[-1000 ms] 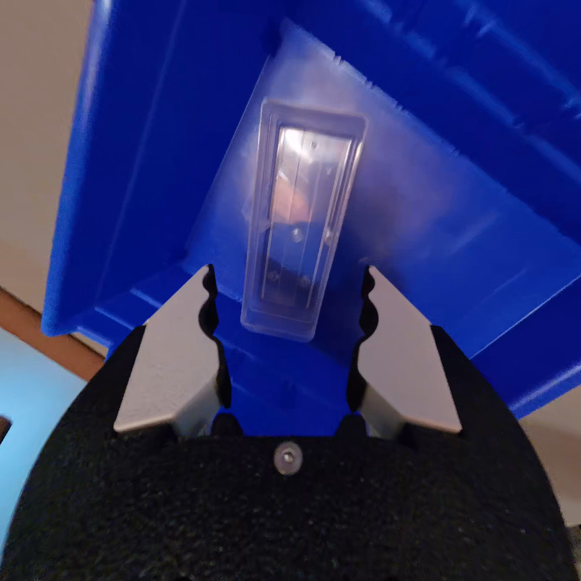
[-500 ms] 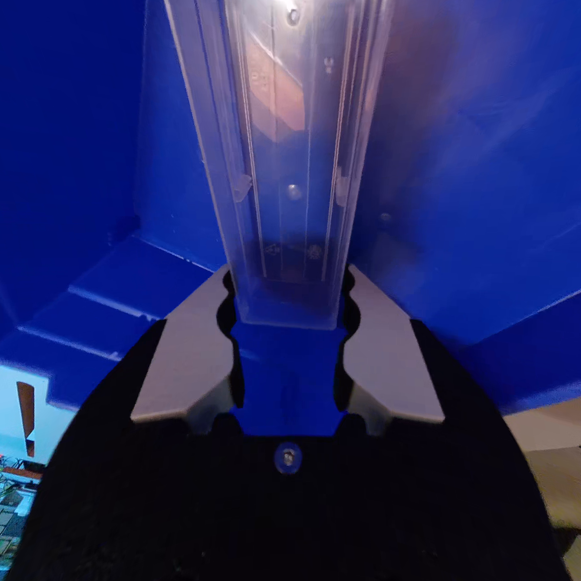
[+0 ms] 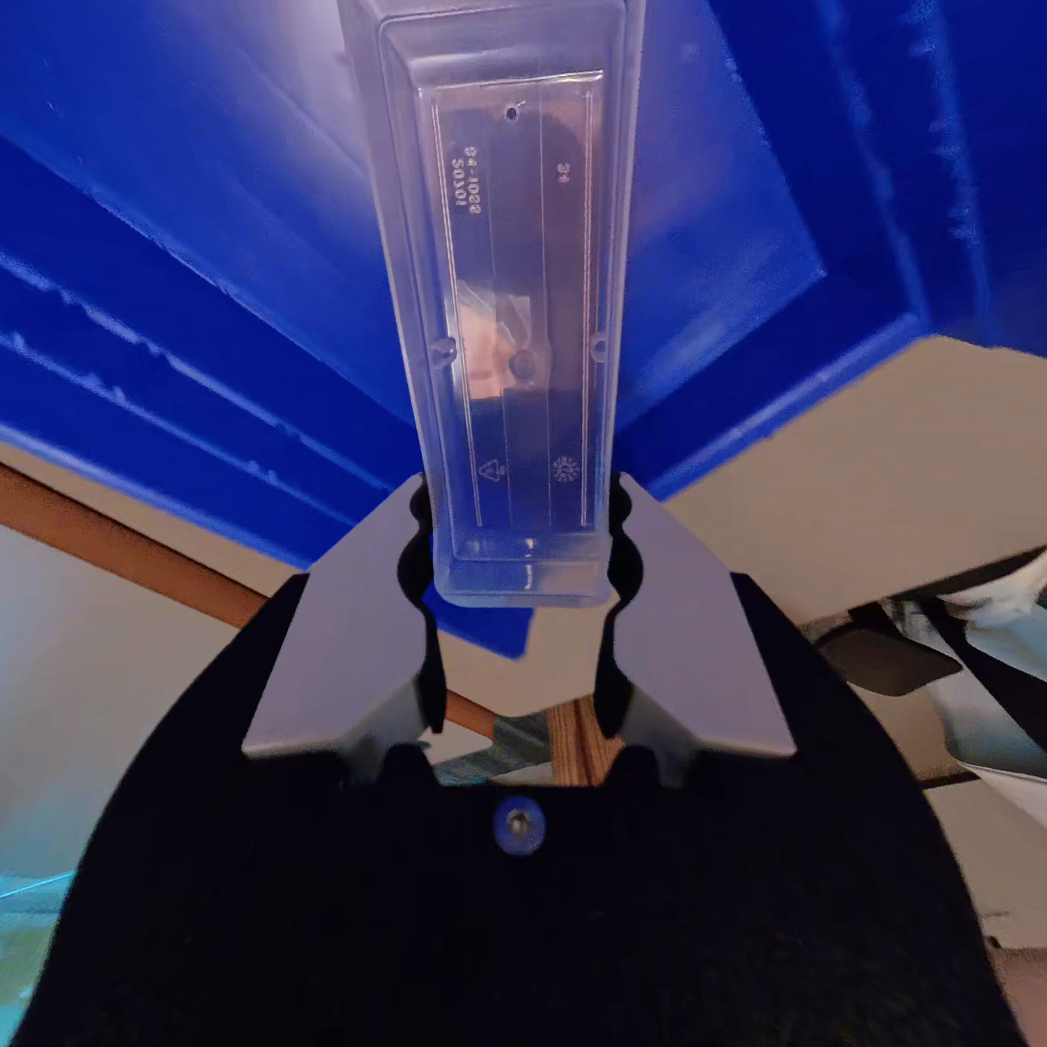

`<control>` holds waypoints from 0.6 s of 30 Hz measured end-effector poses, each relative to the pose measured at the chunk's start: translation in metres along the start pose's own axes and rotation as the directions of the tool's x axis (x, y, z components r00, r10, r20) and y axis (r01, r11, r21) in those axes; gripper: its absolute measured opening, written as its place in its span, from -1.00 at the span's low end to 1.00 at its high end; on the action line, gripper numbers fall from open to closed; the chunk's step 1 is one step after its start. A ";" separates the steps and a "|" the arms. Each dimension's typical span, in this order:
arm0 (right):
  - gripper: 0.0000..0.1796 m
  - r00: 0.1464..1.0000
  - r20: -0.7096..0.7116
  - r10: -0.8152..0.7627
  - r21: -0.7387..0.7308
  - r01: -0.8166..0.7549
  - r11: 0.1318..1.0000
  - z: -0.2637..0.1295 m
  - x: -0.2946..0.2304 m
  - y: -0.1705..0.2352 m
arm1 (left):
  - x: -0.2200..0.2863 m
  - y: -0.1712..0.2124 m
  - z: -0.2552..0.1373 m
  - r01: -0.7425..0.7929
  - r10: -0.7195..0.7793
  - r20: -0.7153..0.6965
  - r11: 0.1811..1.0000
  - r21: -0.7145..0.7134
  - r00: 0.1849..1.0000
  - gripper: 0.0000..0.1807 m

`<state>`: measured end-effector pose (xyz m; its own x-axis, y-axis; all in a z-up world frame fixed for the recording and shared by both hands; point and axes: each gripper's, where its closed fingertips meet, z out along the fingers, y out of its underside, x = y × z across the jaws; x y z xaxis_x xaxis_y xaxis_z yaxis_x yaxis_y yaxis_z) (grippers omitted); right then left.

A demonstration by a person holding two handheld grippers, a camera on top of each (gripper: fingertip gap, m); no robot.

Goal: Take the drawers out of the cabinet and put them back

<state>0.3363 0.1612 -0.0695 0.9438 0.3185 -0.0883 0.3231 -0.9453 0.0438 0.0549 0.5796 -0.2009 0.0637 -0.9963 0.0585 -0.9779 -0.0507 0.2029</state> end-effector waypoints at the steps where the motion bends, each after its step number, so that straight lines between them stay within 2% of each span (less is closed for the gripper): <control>1: -1.00 1.000 0.004 0.000 0.002 0.000 1.000 0.000 0.000 0.000 | 0.009 0.007 -0.008 0.007 -0.007 -0.002 1.000 0.002 1.000 -0.34; 5: -1.00 0.999 -0.032 -0.015 -0.016 0.014 1.000 0.000 0.000 0.000 | 0.050 0.036 -0.047 0.031 -0.031 0.012 0.999 0.007 0.999 -0.34; 11: -1.00 0.993 -0.104 -0.052 -0.104 0.041 0.994 0.000 0.000 0.001 | 0.144 0.076 -0.096 0.030 -0.030 -0.019 0.999 0.035 0.999 -0.33; 16: -1.00 0.996 -0.083 -0.044 -0.100 0.036 0.994 0.000 0.000 0.001 | 0.247 0.080 -0.108 0.126 -0.107 -0.123 0.979 0.162 0.987 -0.34; 18: -1.00 0.995 -0.089 -0.041 -0.097 0.033 0.995 0.000 0.000 0.001 | 0.285 0.083 -0.103 0.151 -0.128 -0.138 0.974 0.167 0.982 -0.33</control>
<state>0.3363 0.1605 -0.0693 0.9320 0.3624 -0.0015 0.3592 -0.9232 0.1369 0.0123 0.2986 -0.0670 0.2154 -0.9623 0.1659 -0.9765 -0.2110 0.0437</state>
